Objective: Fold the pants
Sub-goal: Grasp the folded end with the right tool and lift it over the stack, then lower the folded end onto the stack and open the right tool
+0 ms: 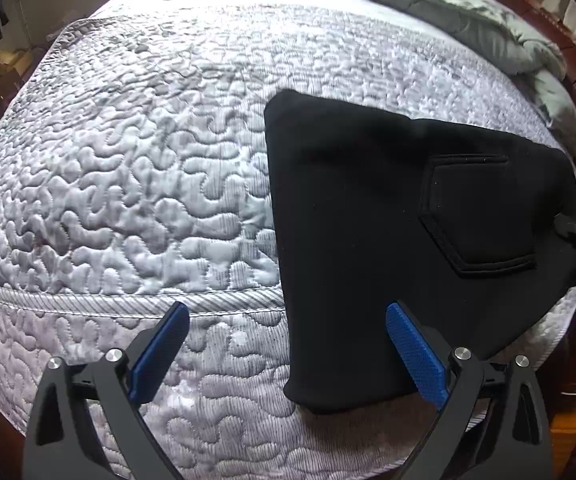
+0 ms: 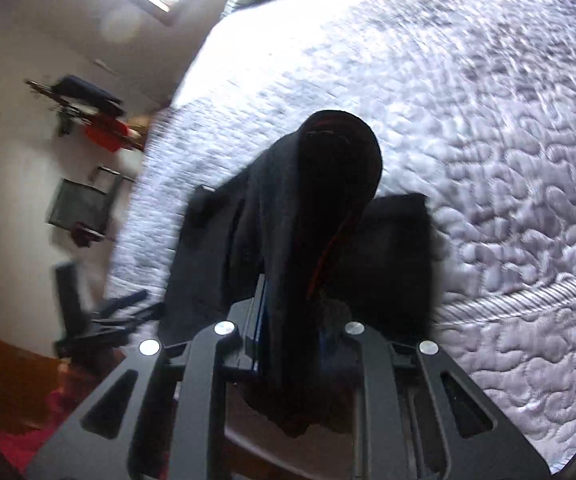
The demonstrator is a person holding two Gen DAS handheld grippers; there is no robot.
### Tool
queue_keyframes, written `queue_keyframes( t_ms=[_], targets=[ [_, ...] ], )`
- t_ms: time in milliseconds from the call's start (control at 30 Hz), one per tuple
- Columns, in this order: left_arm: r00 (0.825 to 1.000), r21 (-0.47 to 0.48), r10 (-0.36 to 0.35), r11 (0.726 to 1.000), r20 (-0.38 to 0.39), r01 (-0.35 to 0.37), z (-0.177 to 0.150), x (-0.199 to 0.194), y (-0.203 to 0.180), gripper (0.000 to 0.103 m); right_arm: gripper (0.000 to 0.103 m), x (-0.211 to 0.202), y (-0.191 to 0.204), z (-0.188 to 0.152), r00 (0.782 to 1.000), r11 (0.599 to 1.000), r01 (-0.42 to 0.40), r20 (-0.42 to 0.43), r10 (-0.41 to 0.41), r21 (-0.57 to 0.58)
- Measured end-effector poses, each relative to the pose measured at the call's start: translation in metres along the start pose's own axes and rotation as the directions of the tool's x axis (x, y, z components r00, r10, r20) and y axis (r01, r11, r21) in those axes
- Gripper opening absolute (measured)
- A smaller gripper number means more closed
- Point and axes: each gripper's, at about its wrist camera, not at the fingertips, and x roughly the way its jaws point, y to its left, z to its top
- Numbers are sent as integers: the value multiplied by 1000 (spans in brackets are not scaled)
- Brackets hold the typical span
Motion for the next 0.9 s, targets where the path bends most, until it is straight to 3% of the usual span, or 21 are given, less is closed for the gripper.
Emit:
queue_keyframes(
  t_ms=[133,267,333,467,567,700,833,867,900],
  targets=[
    [999,22,18,1000,-27,-17,-1,17,-9,100,22,32,-25,-7,994,995,86,-66,-83,41],
    [999,28,18,999,-28,-17,0,23,-12,100,23,38,-39,-11,998,995,43,-59,-38,85],
    [999,29,19,999,-32,-18,1,22,-12,100,28,36,-36,-10,997,997,52,-58,-48,61],
    [999,31,18,999,-28,-17,6,16,-13,99,49,19,-26,-5,998,997,62,-35,-61,37],
    [1000,26,1,1000,-23,0,8,13,-13,99,53,7,-19,5,999,998,54,0,-54,21],
    [1000,23,-5,1000,-19,6,18,13,-14,99,54,3,-16,24,994,994,108,12,-108,-1],
    [1000,28,1,1000,-26,-1,23,19,-17,99,54,6,-17,42,995,995,96,26,-97,10],
    [1000,30,3,1000,-31,-2,23,21,-18,99,49,8,-17,48,996,996,90,25,-90,12],
    [999,33,4,999,-37,-3,23,24,-19,99,34,11,-17,52,997,997,80,23,-80,16]
  ],
)
